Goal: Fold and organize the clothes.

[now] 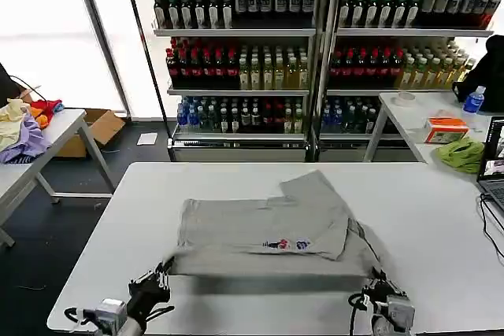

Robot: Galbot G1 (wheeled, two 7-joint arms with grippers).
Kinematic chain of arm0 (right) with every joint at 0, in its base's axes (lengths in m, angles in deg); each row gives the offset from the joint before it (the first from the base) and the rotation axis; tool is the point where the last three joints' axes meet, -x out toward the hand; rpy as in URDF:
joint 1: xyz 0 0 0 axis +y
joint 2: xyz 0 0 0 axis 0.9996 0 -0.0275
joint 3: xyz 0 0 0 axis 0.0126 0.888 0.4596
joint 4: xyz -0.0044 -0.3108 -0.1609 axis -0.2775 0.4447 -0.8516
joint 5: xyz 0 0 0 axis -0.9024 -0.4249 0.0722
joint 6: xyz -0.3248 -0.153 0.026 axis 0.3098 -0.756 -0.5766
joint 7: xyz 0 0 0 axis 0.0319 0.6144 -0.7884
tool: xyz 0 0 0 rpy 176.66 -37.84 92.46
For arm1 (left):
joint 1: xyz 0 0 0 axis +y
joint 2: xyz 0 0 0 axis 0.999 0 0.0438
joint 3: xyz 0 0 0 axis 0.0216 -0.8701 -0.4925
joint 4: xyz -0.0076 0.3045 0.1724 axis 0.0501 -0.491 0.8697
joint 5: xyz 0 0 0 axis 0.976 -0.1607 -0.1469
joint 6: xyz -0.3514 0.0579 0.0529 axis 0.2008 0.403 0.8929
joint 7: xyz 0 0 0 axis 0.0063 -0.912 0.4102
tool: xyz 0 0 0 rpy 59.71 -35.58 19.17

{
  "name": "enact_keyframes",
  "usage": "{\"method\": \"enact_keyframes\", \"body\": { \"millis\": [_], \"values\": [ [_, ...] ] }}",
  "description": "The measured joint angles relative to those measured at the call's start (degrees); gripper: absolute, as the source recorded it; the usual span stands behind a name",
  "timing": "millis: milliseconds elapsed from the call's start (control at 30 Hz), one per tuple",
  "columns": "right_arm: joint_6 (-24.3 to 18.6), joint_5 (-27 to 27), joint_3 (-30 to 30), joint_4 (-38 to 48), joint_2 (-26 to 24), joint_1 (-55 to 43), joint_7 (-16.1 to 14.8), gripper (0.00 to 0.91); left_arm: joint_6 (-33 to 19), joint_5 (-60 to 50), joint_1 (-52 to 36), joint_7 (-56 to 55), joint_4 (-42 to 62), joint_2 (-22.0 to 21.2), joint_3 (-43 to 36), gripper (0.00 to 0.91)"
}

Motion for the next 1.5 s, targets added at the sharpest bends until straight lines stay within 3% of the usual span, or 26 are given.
{"method": "enact_keyframes", "body": {
  "millis": [33, 67, 100, 133, 167, 200, 733, 1033, 1333, 1500],
  "values": [
    [0.0, -0.2, 0.1, -0.3, 0.0, 0.7, 0.1, 0.705, -0.2, -0.3, 0.9, 0.0, -0.2, -0.1, 0.0, 0.0],
    [0.0, -0.3, 0.1, -0.6, 0.1, 1.4, 0.3, 0.897, -0.4, -0.5, 1.7, 0.1, -0.4, -0.2, 0.0, 0.0],
    [-0.1, -0.4, 0.2, -0.9, 0.1, 2.0, 0.5, 0.907, -0.6, -0.8, 2.6, 0.1, -0.4, -0.4, 0.0, 0.01],
    [0.0, -0.6, 0.4, -1.2, 0.1, 2.6, 0.6, 0.907, -0.8, -1.0, 3.4, 0.1, -0.4, -0.5, -0.1, 0.181],
    [0.0, -0.7, 0.5, -1.4, 0.2, 3.1, 0.7, 0.907, -1.0, -1.2, 4.0, 0.1, -0.4, -0.7, -0.1, 0.645],
    [0.0, -0.9, 0.6, -1.6, 0.2, 3.5, 0.8, 0.907, -1.2, -1.5, 4.7, 0.1, -0.4, -0.8, -0.2, 0.907],
    [-0.1, -2.4, -0.3, -6.6, -0.6, 6.8, -1.0, 0.907, -1.0, -3.4, 10.8, 0.2, -2.6, -1.4, -2.0, 0.907],
    [-0.4, -1.5, -4.0, -6.4, 0.1, -0.4, -3.4, 0.907, -0.5, -0.7, 8.3, -0.8, -5.6, 0.2, 1.0, 0.907],
    [-0.9, 0.3, -5.8, 1.9, -1.2, -14.4, -8.8, 0.907, -1.9, 3.8, -1.5, 1.7, -3.8, 4.4, 3.5, 0.907],
    [-0.9, 1.2, -5.1, 9.2, -3.0, -22.8, -13.8, 0.907, -2.6, 5.9, -10.1, 3.7, 1.6, 7.2, 2.6, 0.907]
  ]
}}
